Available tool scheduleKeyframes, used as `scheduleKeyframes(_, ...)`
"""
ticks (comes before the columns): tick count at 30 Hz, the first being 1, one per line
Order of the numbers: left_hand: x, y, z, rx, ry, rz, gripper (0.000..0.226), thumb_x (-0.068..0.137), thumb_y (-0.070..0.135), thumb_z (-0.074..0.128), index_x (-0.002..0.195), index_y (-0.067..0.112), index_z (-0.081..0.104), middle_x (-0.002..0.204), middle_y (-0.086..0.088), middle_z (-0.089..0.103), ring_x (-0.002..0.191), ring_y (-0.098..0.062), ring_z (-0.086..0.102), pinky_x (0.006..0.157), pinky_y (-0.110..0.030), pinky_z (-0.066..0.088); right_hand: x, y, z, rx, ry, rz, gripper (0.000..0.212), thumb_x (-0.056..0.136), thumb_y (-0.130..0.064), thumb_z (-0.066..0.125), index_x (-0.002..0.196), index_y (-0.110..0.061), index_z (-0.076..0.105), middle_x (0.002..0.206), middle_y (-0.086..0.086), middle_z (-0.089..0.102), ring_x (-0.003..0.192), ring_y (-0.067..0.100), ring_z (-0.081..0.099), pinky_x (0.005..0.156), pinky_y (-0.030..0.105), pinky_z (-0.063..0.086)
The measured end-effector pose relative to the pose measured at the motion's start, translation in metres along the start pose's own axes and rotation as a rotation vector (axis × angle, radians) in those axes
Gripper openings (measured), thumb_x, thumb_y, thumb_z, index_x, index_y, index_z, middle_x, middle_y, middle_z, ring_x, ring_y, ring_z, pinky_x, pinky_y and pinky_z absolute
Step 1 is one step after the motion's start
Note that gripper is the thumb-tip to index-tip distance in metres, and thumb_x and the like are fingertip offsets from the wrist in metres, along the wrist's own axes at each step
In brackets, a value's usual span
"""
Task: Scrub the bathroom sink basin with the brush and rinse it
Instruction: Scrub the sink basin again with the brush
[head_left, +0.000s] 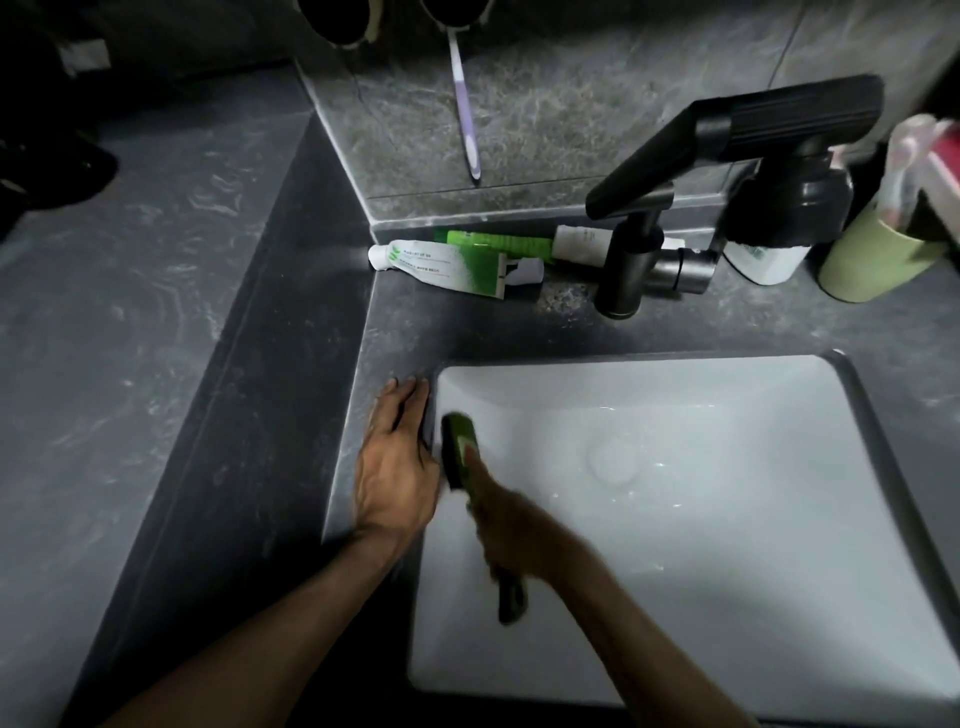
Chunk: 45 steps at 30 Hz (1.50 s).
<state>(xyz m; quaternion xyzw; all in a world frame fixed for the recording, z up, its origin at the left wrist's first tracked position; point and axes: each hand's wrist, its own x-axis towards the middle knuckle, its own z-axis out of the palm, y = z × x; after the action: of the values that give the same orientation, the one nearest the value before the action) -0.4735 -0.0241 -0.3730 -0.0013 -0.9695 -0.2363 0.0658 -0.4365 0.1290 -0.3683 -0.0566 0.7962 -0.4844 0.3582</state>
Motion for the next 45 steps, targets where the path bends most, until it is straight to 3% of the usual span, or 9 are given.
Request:
scheduleKeyframes(2, -0.002, 0.001, -0.001, 0.008, -0.004, 0.02, 0.067, 0.089, 0.002, 0.039, 0.155, 0.012, 0.041, 0.162, -0.006, 0.036, 0.152, -0.022, 0.029, 0.124, -0.043, 0.03, 0.023, -0.004, -0.011, 0.095, 0.057, -0.007, 0.042, 0.104, -0.022, 0.039, 0.139, -0.043, 0.027, 0.07, 0.001, 0.052, 0.057, 0.015, 0.053, 0.067, 0.041, 0.06)
scheduleKeyframes(6, 0.0, 0.0, 0.001, -0.001, 0.01, -0.01, 0.067, 0.089, -0.003, 0.045, 0.154, 0.012, 0.042, 0.161, -0.004, 0.036, 0.152, -0.02, 0.028, 0.125, -0.039, 0.027, -0.02, 0.006, 0.01, 0.198, -0.161, 0.071, 0.032, 0.104, -0.034, 0.035, 0.125, -0.057, 0.024, 0.077, 0.002, 0.052, 0.063, 0.019, 0.052, 0.065, 0.041, 0.057)
scheduleKeyframes(15, 0.0, 0.006, -0.002, 0.005, -0.013, -0.001, 0.063, 0.092, 0.014, 0.034, 0.154, 0.011, 0.041, 0.162, -0.005, 0.035, 0.152, -0.022, 0.029, 0.125, -0.04, 0.027, 0.016, -0.018, -0.01, 0.28, -0.027, 0.063, 0.072, 0.1, -0.015, 0.037, 0.153, -0.042, -0.002, 0.077, 0.009, 0.056, 0.063, 0.02, 0.057, 0.064, 0.038, 0.055)
scheduleKeyframes(19, 0.002, 0.003, 0.001, 0.017, -0.001, -0.009, 0.068, 0.087, -0.005, 0.047, 0.153, 0.01, 0.043, 0.159, -0.005, 0.038, 0.149, -0.023, 0.033, 0.123, -0.04, 0.031, -0.032, 0.012, 0.008, 0.187, -0.264, 0.209, 0.037, 0.103, -0.026, 0.039, 0.134, -0.044, 0.029, 0.078, 0.005, 0.052, 0.068, 0.019, 0.052, 0.085, 0.05, 0.057)
scheduleKeyframes(25, 0.0, 0.006, -0.001, 0.008, -0.001, -0.004, 0.073, 0.086, -0.013, 0.046, 0.154, 0.011, 0.042, 0.16, -0.005, 0.038, 0.151, -0.022, 0.031, 0.125, -0.041, 0.028, 0.017, -0.011, -0.014, 0.119, 0.031, 0.164, 0.074, 0.101, -0.014, 0.042, 0.156, -0.031, -0.005, 0.094, 0.014, 0.062, 0.072, 0.02, 0.062, 0.068, 0.037, 0.059)
scheduleKeyframes(30, 0.003, 0.004, 0.003, 0.015, 0.023, -0.003, 0.071, 0.084, -0.016, 0.045, 0.151, 0.009, 0.046, 0.158, -0.005, 0.041, 0.15, -0.021, 0.033, 0.124, -0.038, 0.029, -0.023, 0.021, 0.001, -0.208, -0.04, 0.318, 0.081, 0.099, -0.014, 0.037, 0.153, -0.031, -0.021, 0.123, 0.022, 0.058, 0.101, 0.033, 0.063, 0.089, 0.044, 0.053)
scheduleKeyframes(36, 0.001, 0.006, 0.001, 0.044, 0.0, 0.0, 0.076, 0.082, -0.012, 0.048, 0.154, 0.012, 0.042, 0.161, -0.004, 0.036, 0.151, -0.02, 0.029, 0.124, -0.038, 0.029, 0.021, -0.005, -0.004, -0.012, 0.166, 0.198, 0.076, 0.097, -0.014, 0.042, 0.157, -0.026, -0.003, 0.085, 0.007, 0.063, 0.072, 0.021, 0.067, 0.061, 0.035, 0.059)
scheduleKeyframes(41, 0.002, 0.004, 0.002, 0.024, 0.016, -0.002, 0.076, 0.082, -0.015, 0.048, 0.153, 0.01, 0.044, 0.16, -0.004, 0.039, 0.151, -0.02, 0.031, 0.125, -0.033, 0.026, -0.018, 0.026, -0.007, -0.195, 0.021, 0.285, 0.073, 0.098, -0.015, 0.037, 0.156, -0.033, -0.003, 0.117, 0.019, 0.06, 0.09, 0.029, 0.064, 0.074, 0.038, 0.055)
scheduleKeyframes(45, 0.003, 0.003, 0.004, 0.015, 0.009, -0.007, 0.078, 0.08, -0.017, 0.047, 0.153, 0.009, 0.044, 0.159, -0.005, 0.039, 0.151, -0.021, 0.031, 0.125, -0.035, 0.027, 0.011, 0.024, -0.026, -0.24, 0.2, 0.317, 0.071, 0.098, -0.015, 0.036, 0.158, -0.028, 0.001, 0.122, 0.021, 0.059, 0.091, 0.028, 0.06, 0.074, 0.036, 0.051)
